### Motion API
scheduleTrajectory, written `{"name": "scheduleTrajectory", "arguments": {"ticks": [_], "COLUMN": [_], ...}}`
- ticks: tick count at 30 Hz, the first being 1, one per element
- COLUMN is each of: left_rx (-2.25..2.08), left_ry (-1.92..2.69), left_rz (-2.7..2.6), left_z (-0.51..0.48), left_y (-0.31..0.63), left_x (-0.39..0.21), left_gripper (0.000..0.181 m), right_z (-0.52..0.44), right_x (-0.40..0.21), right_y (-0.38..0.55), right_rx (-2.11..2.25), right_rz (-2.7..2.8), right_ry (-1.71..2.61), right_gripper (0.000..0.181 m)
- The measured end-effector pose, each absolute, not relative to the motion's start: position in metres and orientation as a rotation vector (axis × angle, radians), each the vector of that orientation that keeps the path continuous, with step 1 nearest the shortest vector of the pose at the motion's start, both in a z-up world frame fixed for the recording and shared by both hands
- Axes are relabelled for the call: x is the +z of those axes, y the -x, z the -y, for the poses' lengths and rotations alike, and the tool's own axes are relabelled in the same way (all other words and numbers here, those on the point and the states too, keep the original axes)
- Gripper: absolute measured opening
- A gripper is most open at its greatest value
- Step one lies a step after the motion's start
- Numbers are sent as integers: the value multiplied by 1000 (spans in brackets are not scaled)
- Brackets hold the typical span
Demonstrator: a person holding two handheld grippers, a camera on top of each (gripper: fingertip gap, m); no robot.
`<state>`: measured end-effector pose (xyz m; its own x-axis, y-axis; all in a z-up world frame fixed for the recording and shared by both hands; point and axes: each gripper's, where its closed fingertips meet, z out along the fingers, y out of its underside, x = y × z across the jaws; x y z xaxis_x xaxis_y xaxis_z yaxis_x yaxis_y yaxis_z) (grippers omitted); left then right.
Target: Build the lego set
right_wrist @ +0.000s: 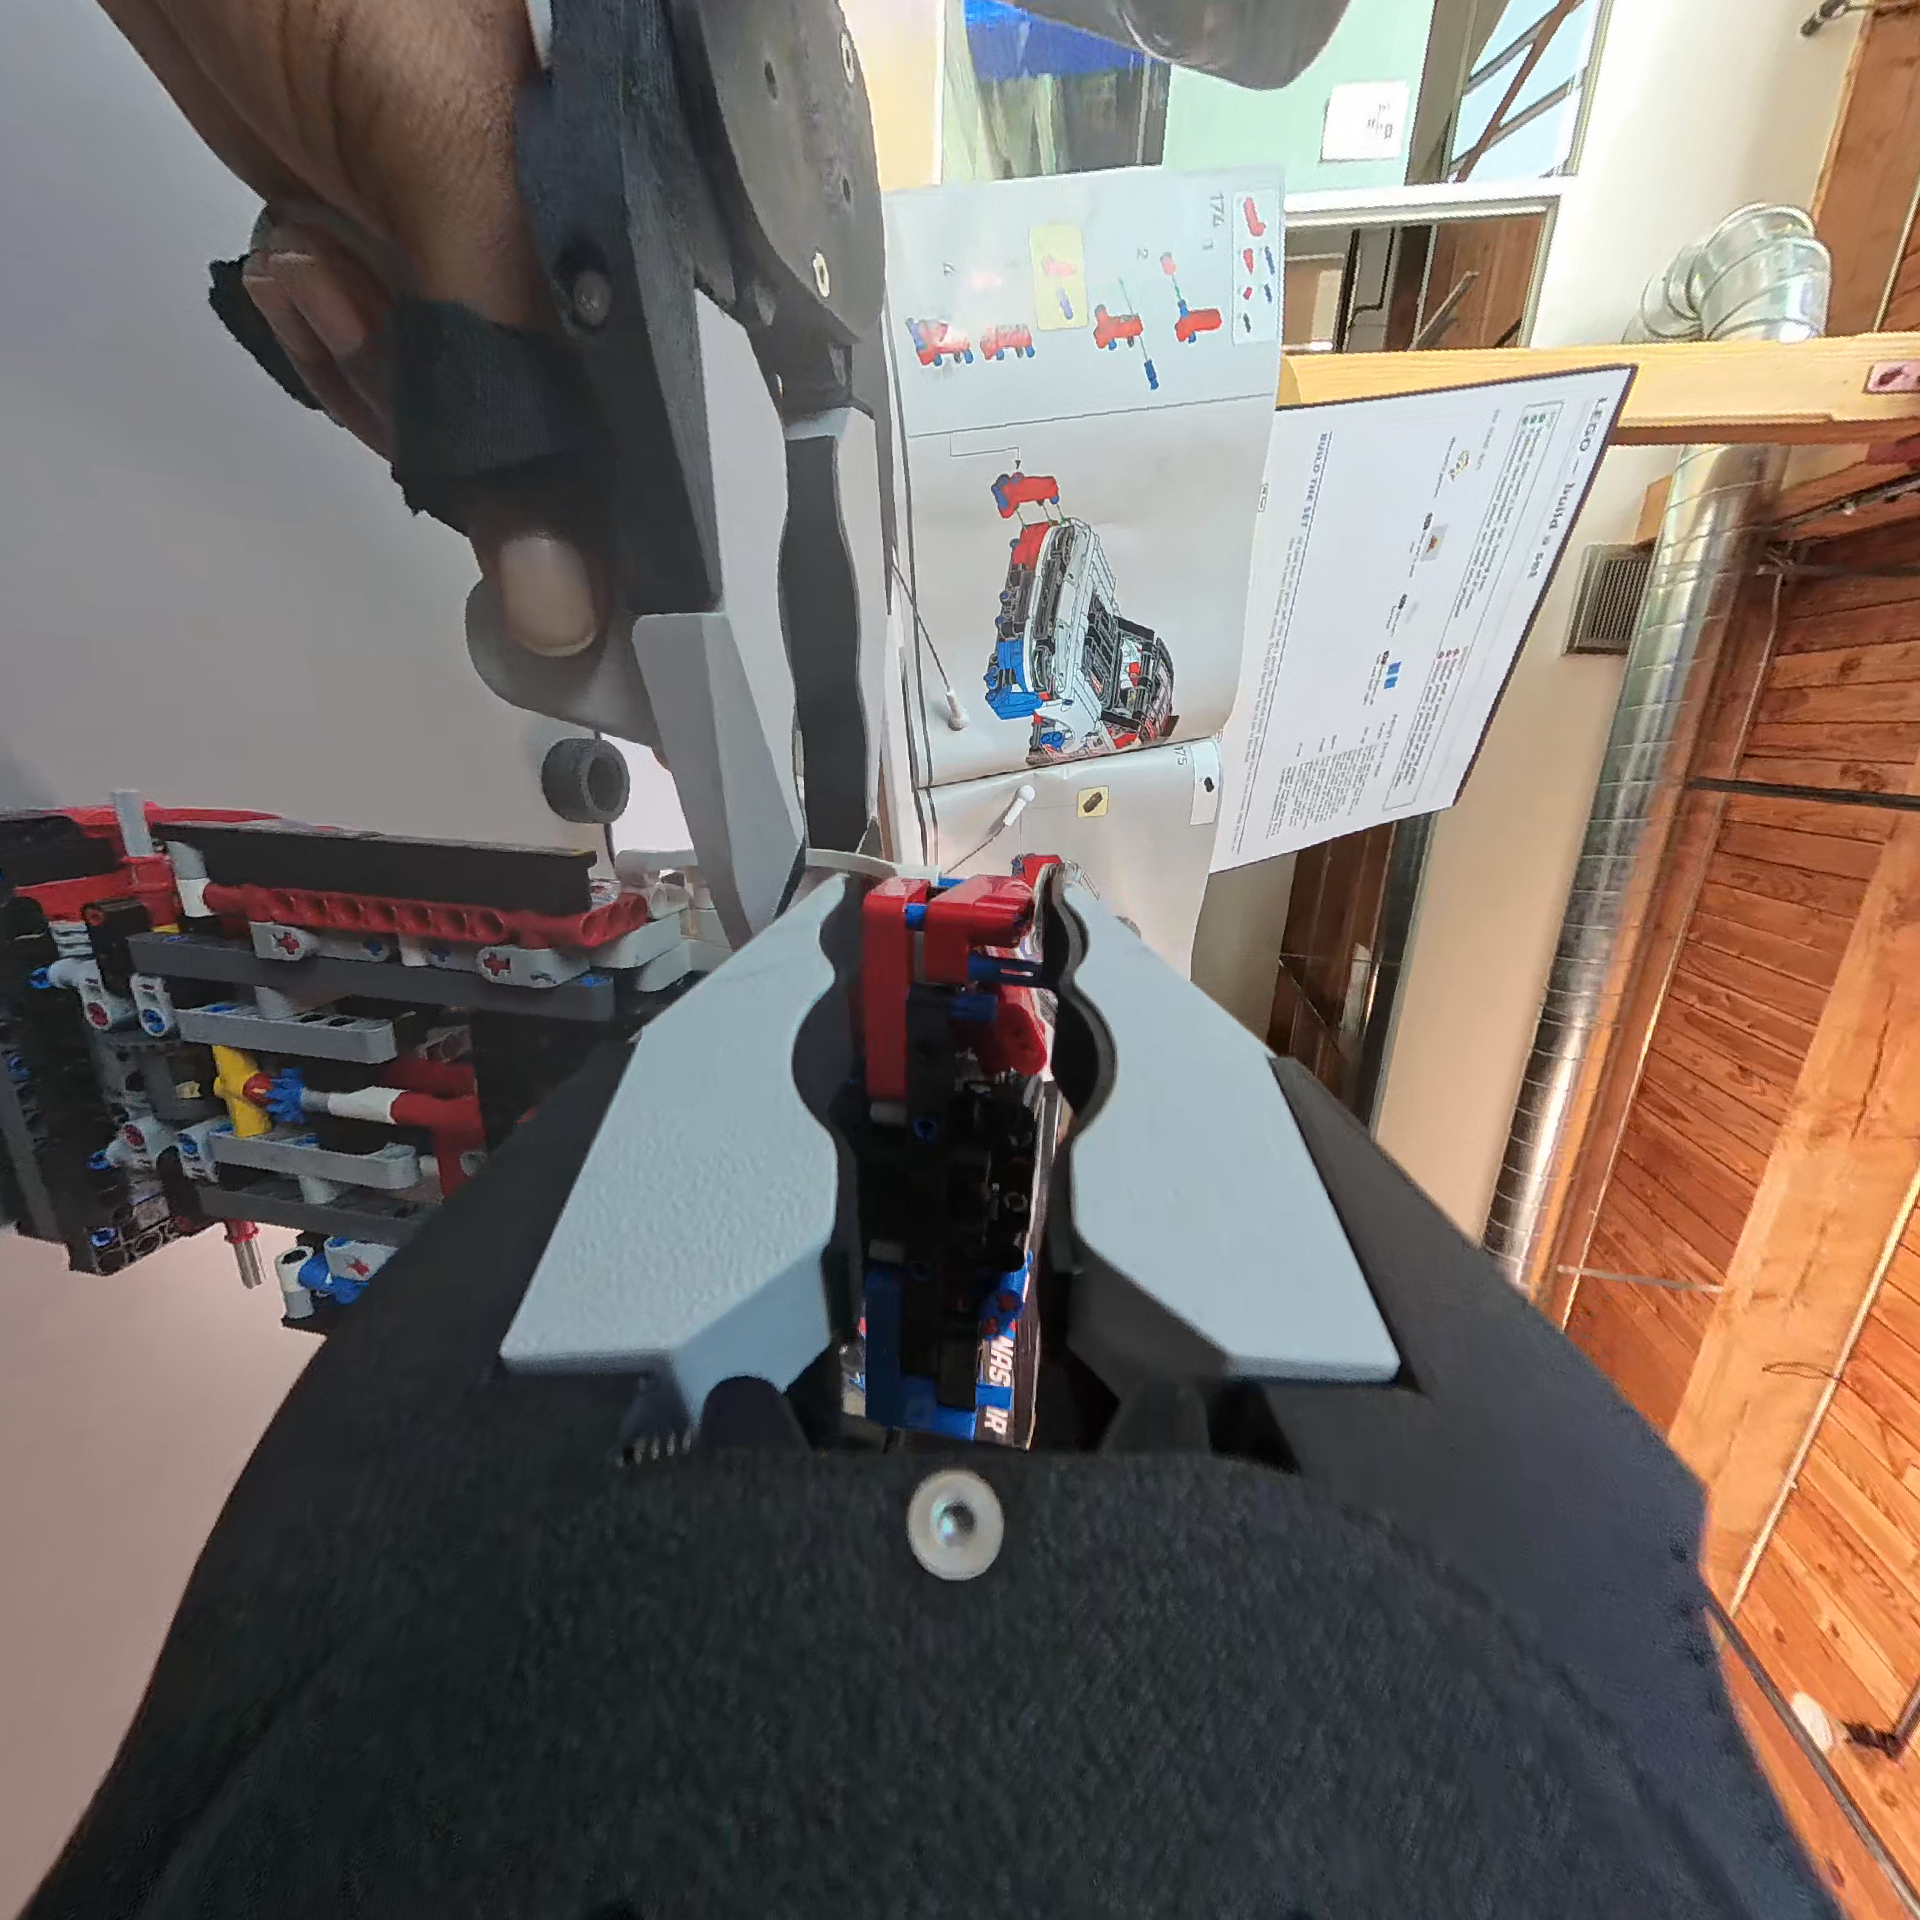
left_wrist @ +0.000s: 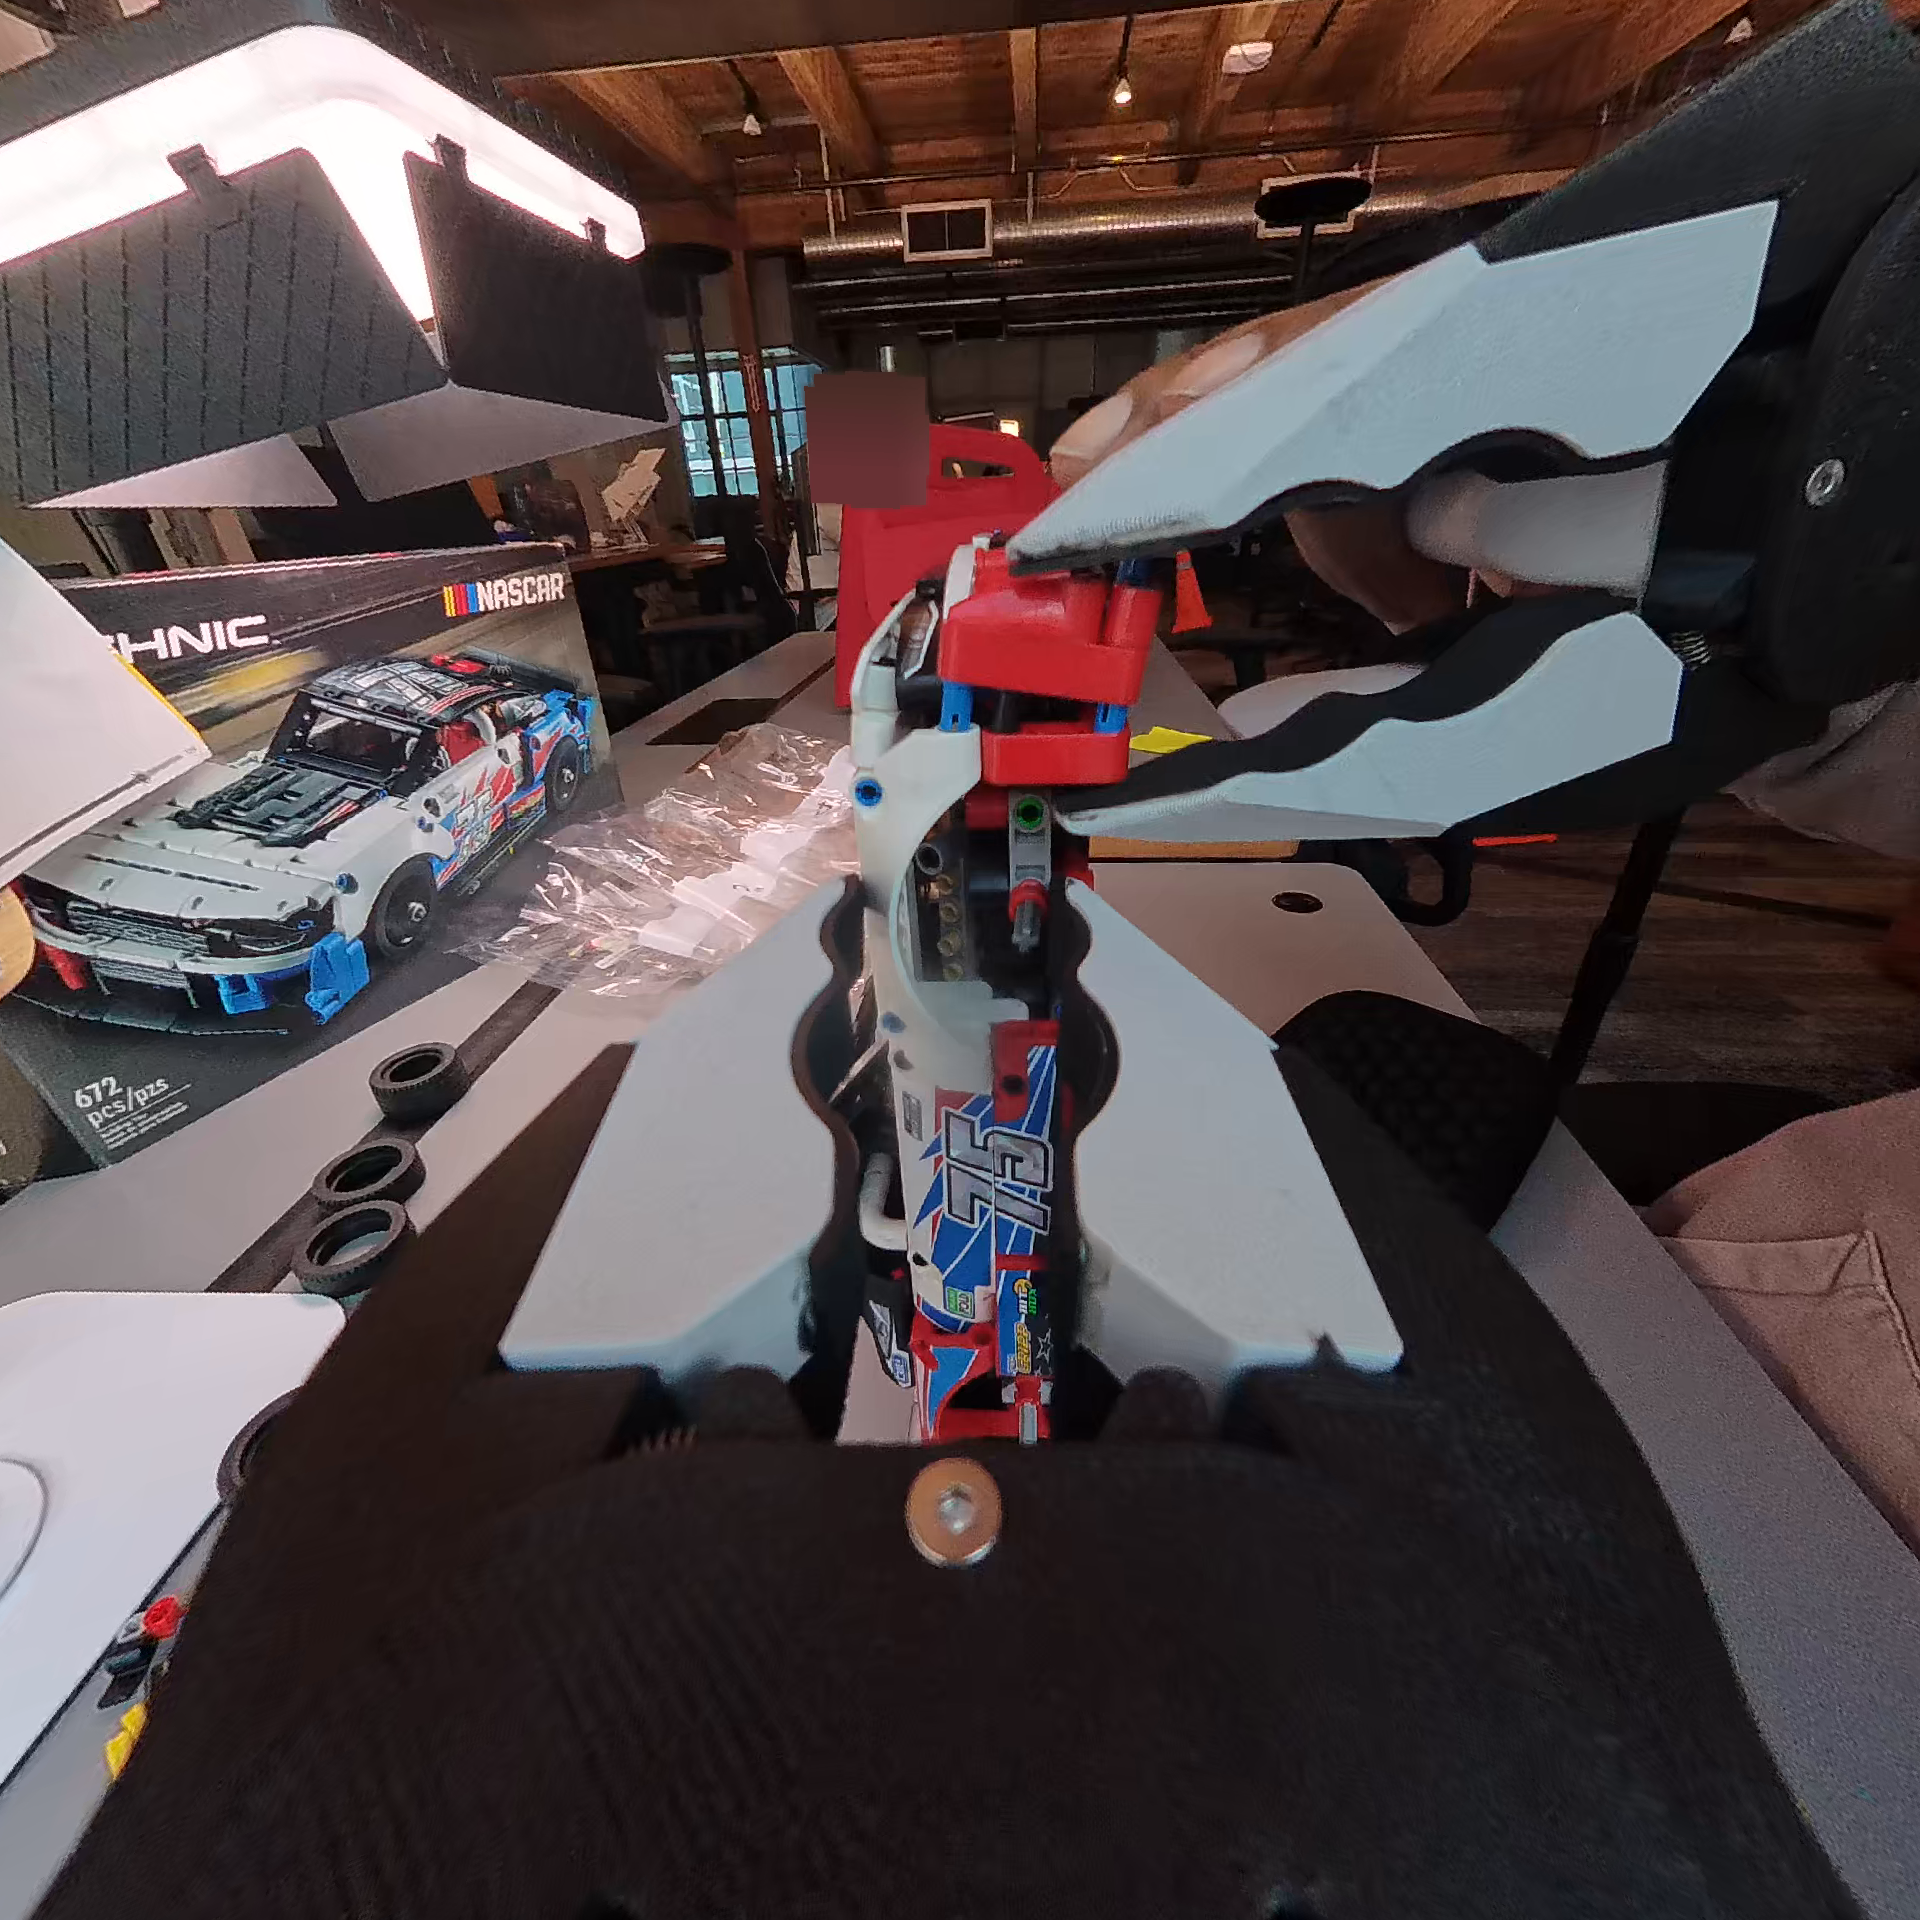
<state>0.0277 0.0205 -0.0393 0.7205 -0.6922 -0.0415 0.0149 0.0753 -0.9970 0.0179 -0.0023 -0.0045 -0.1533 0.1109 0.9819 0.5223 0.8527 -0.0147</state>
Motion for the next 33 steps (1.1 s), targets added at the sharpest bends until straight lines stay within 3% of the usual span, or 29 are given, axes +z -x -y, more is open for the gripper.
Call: {"name": "scheduleTrajectory", "arguments": {"ticks": [1, 33], "left_rx": [-571, -425], "left_ry": [1414, 1423], "left_rz": [-602, -588], "left_z": [-20, -21], "left_y": [-28, -36], "left_x": [-39, -42], "left_gripper": [33, 34], "right_z": [2, -15], "right_x": [-4, -8], "right_y": [-19, -19], "right_rx": [-395, -635], "right_rz": [1698, 1702], "right_ry": [505, 524], "right_gripper": [32, 32]}}
